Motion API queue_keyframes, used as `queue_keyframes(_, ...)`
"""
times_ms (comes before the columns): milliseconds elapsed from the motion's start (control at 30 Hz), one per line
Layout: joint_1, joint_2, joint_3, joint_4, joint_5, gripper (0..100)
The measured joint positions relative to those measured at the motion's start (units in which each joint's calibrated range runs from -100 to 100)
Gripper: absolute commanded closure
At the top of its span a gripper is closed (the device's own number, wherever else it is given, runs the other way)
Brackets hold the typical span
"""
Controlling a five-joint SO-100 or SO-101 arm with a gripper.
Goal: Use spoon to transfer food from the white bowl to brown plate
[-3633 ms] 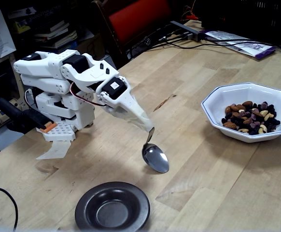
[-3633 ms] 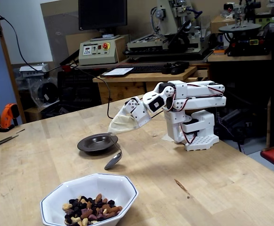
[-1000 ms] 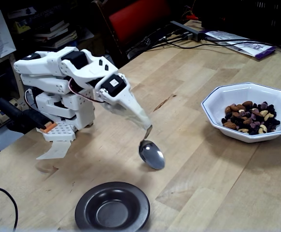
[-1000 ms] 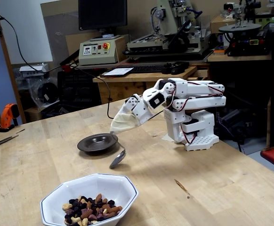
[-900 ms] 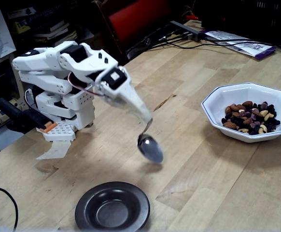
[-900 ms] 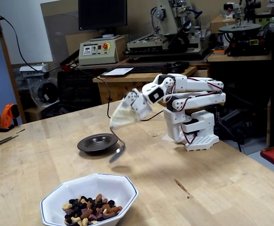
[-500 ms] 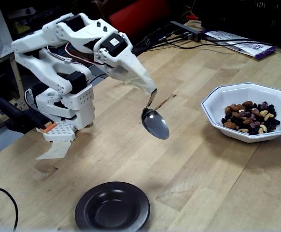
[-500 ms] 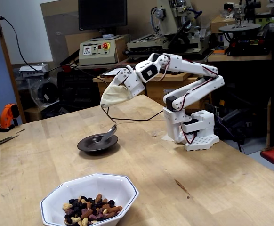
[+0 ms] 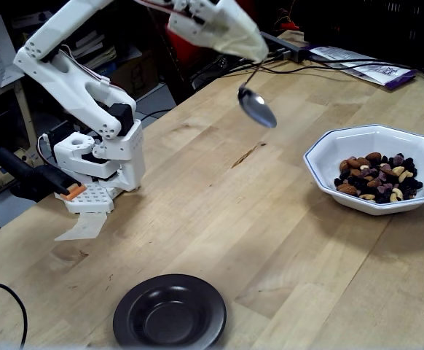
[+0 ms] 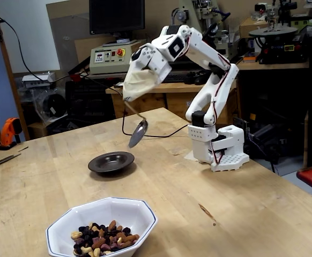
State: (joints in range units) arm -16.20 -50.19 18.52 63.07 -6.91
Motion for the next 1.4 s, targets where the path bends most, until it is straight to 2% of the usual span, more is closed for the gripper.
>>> queue_keyframes(233, -6.20, 10.82, -10.52, 1.04, 0.00, 96)
queue_keyframes(500, -6.72, 27.05, -16.58, 1.04, 0.00, 96)
queue_keyframes(733, -6.57, 34.26, -26.09, 1.04, 0.00, 96)
queue_keyframes(933, -3.36, 38.99, -32.41, 1.04, 0.00, 96)
queue_keyframes(1400, 4.01, 43.80, -31.40, 1.61, 0.00, 95)
